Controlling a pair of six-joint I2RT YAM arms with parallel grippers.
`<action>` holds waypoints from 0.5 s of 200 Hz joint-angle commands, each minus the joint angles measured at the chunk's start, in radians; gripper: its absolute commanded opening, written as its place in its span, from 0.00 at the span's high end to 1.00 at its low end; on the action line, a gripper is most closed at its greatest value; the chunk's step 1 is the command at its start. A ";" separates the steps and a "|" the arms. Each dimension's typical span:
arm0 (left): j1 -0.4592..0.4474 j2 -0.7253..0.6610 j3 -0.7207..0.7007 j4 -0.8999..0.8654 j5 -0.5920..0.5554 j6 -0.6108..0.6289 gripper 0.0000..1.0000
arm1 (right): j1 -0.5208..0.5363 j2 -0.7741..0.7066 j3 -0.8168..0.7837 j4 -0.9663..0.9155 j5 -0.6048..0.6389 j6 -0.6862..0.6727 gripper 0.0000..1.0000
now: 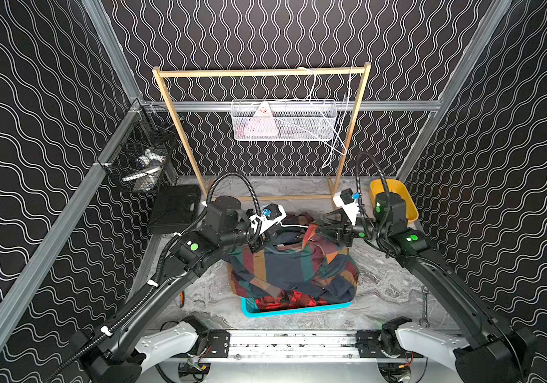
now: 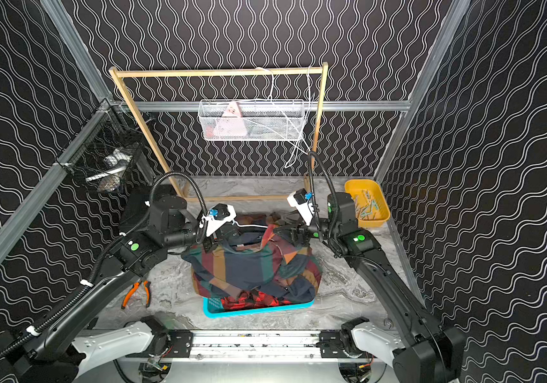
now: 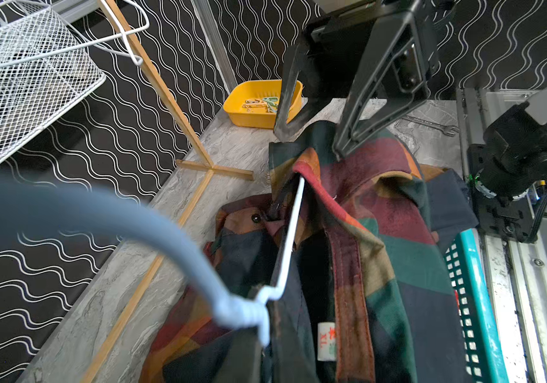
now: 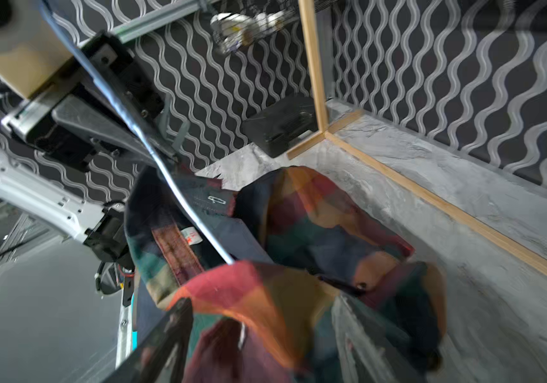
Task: Remove the clothespins securing long-sleeve shirts to the hanger
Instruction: Adjust the hanger.
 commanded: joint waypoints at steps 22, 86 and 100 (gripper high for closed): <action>0.001 0.014 0.025 -0.012 0.080 0.037 1.00 | 0.071 0.092 0.045 -0.020 0.078 -0.097 0.31; 0.003 -0.009 0.047 0.005 0.052 -0.007 0.94 | 0.101 0.082 0.015 0.030 0.037 -0.073 1.00; 0.012 -0.003 0.077 -0.002 0.042 -0.042 0.65 | 0.094 0.038 -0.022 0.049 0.047 -0.055 1.00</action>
